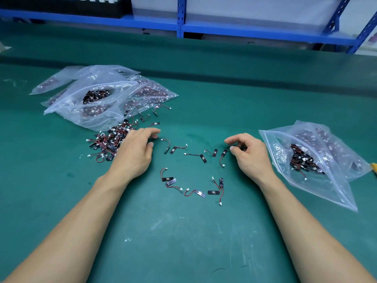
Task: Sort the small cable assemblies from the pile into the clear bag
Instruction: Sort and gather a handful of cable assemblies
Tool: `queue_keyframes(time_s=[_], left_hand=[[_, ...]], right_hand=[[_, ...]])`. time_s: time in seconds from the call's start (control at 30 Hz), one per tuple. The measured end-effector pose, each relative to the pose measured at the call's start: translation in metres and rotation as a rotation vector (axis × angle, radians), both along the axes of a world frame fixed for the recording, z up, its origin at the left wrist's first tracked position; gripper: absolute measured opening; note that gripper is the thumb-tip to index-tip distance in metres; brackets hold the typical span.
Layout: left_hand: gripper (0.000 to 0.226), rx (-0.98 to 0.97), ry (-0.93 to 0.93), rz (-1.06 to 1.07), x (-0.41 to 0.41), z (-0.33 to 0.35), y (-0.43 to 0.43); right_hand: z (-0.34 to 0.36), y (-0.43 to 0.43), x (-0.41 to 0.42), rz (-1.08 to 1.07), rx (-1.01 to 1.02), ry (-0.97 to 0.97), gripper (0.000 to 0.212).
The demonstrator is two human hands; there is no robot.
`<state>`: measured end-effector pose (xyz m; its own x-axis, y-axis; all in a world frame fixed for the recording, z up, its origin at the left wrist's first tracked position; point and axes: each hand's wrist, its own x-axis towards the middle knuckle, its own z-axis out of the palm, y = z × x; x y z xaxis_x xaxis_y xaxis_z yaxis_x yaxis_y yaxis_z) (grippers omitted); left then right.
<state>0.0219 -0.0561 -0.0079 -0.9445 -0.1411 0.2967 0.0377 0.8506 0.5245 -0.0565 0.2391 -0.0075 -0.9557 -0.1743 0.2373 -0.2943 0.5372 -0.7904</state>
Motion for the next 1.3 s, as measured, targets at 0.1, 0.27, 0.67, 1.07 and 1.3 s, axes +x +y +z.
queue_keyframes(time_s=[0.1, 0.27, 0.67, 1.07, 1.3], left_hand=[[0.039, -0.017, -0.001, -0.009, -0.0003, -0.0007, 0.0002], [0.04, -0.029, -0.01, -0.011, -0.0002, -0.0008, 0.0], [0.04, -0.031, -0.01, -0.007, -0.0009, -0.0018, 0.0], [0.039, -0.022, -0.005, -0.01, -0.0011, -0.002, -0.0001], [0.039, -0.024, -0.009, -0.011, -0.0009, -0.0017, 0.0001]], right_hand=[[0.0, -0.0003, -0.0002, -0.005, -0.006, -0.004, 0.031], [-0.0007, 0.0005, 0.0, -0.005, -0.011, -0.008, 0.031], [-0.0011, 0.0003, 0.0003, -0.004, -0.016, -0.001, 0.029], [-0.0013, 0.0006, 0.0005, 0.024, -0.023, 0.003, 0.037], [-0.0016, 0.0008, 0.0004, 0.023, -0.028, 0.003, 0.037]])
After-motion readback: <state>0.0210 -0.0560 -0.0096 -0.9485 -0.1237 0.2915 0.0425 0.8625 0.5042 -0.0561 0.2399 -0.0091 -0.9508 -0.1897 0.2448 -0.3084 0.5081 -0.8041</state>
